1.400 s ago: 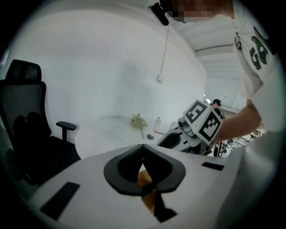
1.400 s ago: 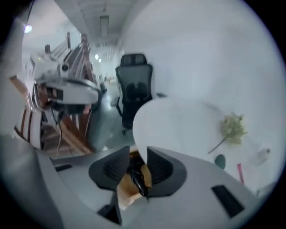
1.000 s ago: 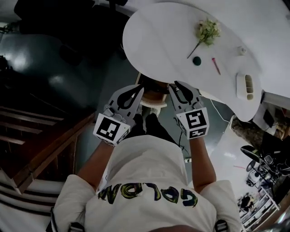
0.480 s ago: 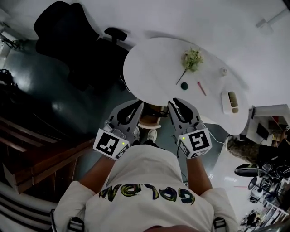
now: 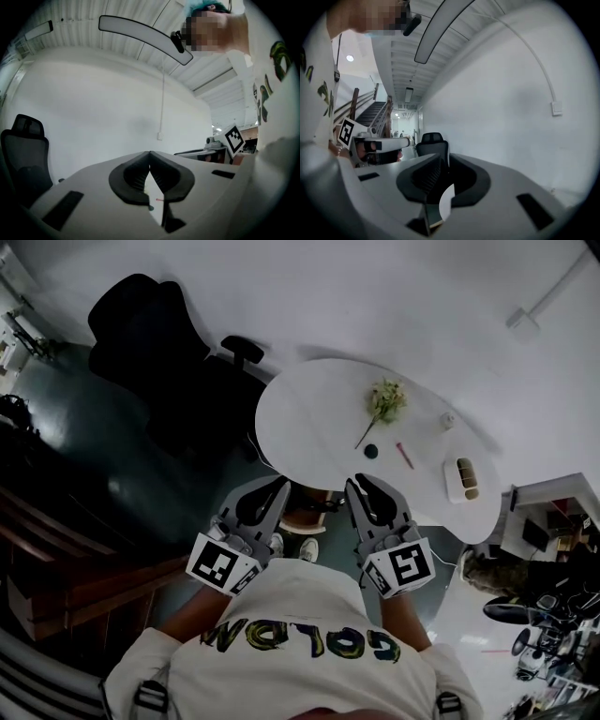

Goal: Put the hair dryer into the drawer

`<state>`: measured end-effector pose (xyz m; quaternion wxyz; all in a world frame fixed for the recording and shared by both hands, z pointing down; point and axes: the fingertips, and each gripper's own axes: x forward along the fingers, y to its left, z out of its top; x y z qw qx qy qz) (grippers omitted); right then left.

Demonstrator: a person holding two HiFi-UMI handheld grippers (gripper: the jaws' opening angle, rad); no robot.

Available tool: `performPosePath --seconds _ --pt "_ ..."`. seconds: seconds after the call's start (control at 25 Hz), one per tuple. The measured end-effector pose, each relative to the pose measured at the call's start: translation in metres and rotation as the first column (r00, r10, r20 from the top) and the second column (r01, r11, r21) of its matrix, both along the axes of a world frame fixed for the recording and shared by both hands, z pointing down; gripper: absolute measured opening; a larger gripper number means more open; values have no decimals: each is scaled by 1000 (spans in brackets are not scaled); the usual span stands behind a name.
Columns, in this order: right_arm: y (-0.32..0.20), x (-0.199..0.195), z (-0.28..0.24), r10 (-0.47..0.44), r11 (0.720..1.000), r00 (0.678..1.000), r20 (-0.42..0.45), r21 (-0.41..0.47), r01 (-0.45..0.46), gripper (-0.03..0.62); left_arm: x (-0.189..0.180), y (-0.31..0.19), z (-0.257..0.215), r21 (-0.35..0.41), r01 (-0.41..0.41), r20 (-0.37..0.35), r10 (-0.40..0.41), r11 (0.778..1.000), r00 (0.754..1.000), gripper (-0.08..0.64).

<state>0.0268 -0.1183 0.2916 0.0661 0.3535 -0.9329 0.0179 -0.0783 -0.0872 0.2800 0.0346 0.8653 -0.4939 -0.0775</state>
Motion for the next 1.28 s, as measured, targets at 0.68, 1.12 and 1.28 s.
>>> performPosePath --seconds 0.68,1.12,1.28 --pt "2 -4 -20 3 999 999 51 35 -4 46 -5 0 -10 18 3 -23 -2 1000 1000 12" --pt "-6 -8 -18 -1 1000 999 50 26 -1 44 -5 -9 -14 27 -8 -30 8 1000 1000 12" --pt "-10 -10 -17 -8 1000 999 49 23 7 44 -3 -13 -13 24 -17 -39 18 1000 999 12"
